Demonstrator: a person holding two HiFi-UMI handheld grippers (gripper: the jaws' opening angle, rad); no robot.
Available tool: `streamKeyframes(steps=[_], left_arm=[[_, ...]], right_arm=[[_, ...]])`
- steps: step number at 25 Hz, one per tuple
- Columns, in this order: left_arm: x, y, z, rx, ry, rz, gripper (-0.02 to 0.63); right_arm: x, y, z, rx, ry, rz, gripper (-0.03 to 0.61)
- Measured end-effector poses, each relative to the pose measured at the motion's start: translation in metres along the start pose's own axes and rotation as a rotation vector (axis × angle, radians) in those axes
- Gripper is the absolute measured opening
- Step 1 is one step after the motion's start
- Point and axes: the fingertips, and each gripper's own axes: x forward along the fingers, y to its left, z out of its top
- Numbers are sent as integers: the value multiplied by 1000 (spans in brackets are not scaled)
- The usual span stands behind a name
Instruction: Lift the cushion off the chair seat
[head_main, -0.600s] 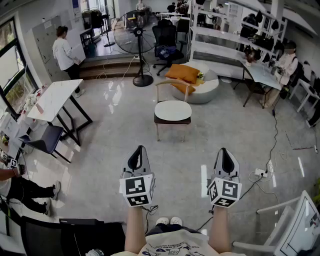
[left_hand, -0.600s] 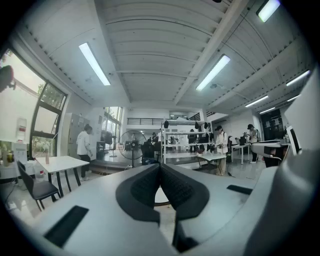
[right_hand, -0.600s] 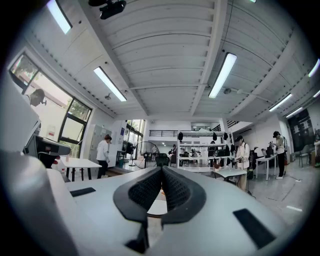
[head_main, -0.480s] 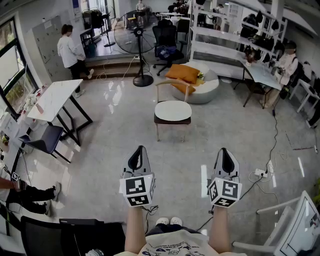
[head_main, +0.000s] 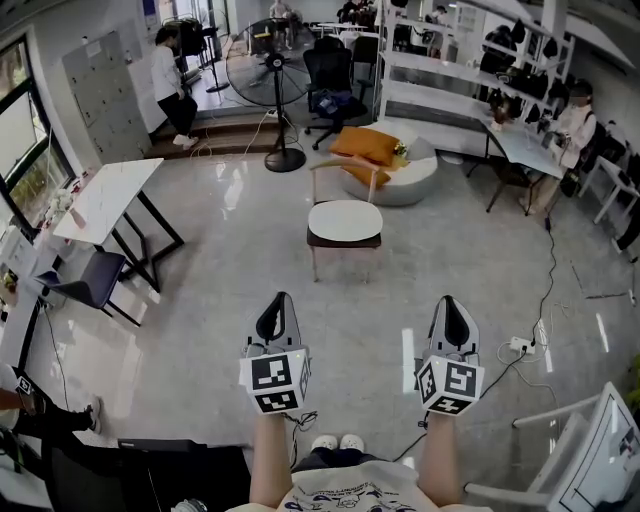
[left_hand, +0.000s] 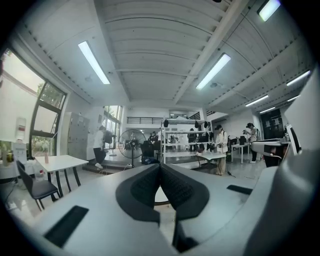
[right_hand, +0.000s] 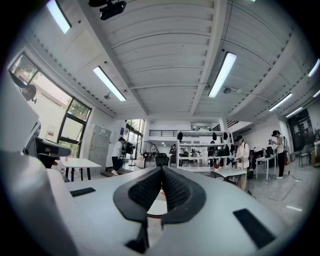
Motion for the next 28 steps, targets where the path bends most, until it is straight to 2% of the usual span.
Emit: streamKeyframes(steps=[8,10,14,17,23,28], left_arm=[[21,-7,-3,-16,-3,23,15],[25,-11,-5,-24,-3,35,60],[34,-19,-10,-27,-1,58,172],[37,-28,-14,-26,4,63,211],[54,-29,-22,-18,35,74,217],[90,-22,-25,-15,48,78,217]], right_arm=[[21,-13,-9,11,3,33,28],[27,-17,-13,9,11,51,96],[37,-24,-21,-1,21,88,155],[42,-30,-25,0,29,111,189],[63,-31,-35,6,49,136,210],[98,-35,-45,17,64,132,212]])
